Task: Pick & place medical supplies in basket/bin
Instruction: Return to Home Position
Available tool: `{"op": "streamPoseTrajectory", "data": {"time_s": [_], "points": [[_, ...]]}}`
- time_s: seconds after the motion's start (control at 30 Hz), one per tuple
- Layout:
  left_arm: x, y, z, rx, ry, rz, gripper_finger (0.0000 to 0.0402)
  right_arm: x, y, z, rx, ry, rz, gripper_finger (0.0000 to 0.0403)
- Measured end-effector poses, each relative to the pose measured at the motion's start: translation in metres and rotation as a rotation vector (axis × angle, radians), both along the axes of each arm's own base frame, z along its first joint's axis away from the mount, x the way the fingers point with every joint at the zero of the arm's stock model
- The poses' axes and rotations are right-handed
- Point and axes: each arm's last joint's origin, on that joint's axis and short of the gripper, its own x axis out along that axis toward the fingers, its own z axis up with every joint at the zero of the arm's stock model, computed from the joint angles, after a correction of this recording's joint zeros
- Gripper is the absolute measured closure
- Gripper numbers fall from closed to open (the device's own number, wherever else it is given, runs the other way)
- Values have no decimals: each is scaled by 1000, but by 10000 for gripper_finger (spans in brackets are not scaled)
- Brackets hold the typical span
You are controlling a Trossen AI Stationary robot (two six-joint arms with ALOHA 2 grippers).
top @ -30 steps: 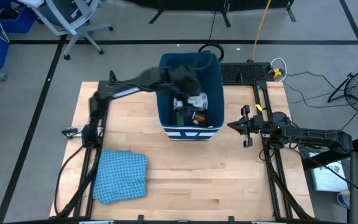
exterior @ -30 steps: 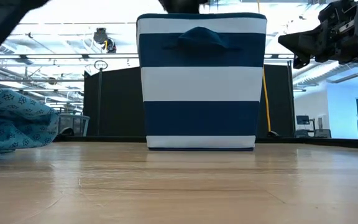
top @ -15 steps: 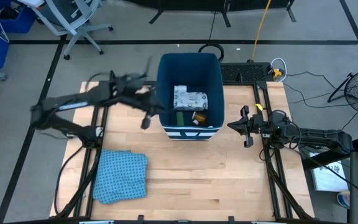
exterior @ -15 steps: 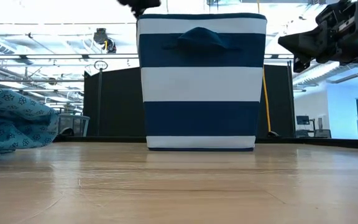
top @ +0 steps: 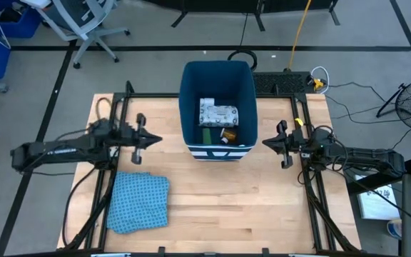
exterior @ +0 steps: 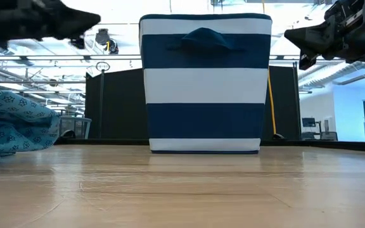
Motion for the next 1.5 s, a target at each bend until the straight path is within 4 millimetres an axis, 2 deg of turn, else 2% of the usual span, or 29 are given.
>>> {"op": "streamPoseTrajectory", "data": {"time_s": [0.13, 0.27, 0.5, 0.93, 1.3, 1.5], "points": [[-15, -2, -13, -44, -50, 62, 400, -1, 0, 3, -13, -32, -1, 403], [-17, -2, -35, -66, 15, 73, 400, -1, 0, 5, -31, -49, -5, 403], [-19, -3, -63, -48, 18, 70, 401, -1, 0, 4, -37, -46, -6, 403], [-19, -3, -64, -31, 29, 65, 401, -1, 0, 2, -50, -24, -12, 403], [-19, -3, -78, -58, 166, 68, 401, -1, -1, 3, -48, -28, -35, 403], [-19, -2, -77, -84, 157, 85, 398, 0, -1, -1, 5, 10, -29, 403]]}}
